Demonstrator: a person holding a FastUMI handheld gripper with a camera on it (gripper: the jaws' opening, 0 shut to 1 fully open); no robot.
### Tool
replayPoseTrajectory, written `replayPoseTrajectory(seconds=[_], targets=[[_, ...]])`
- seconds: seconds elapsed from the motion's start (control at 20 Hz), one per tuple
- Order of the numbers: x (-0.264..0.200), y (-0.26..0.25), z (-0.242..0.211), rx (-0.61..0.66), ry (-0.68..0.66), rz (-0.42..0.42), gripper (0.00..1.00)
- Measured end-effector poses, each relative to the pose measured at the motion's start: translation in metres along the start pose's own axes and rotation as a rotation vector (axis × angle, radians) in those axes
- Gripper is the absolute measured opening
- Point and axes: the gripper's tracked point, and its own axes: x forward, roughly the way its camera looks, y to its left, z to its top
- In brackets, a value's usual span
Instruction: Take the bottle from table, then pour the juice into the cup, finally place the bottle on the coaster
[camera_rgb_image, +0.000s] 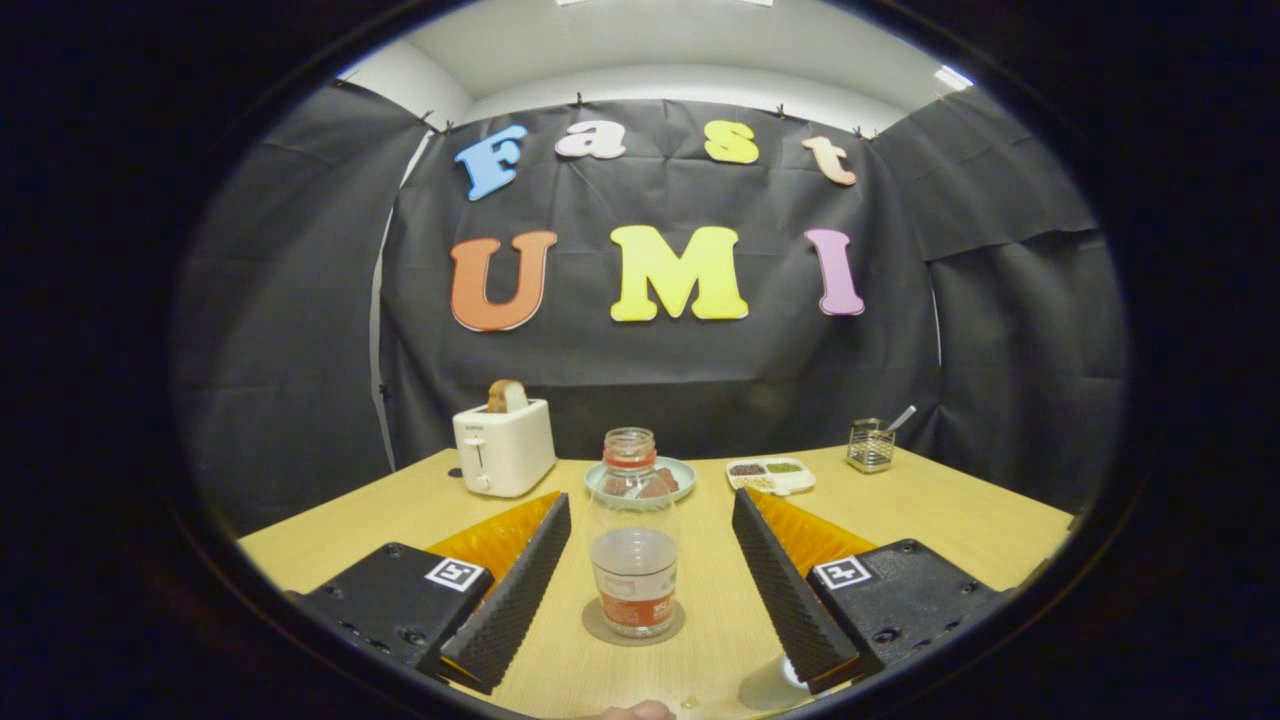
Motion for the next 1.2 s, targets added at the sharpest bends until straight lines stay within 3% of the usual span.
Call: replayPoseTrajectory(seconds=[0.45,0.65,1.2], targets=[[-0.076,-0.011,0.077,0.023,-0.050,0.021,1.00],[-0.113,-0.022,0.095,0.006,-0.037,-0.008,1.00],[-0.190,-0.028,0.150,0.003,-0.050,0.019,1.00]])
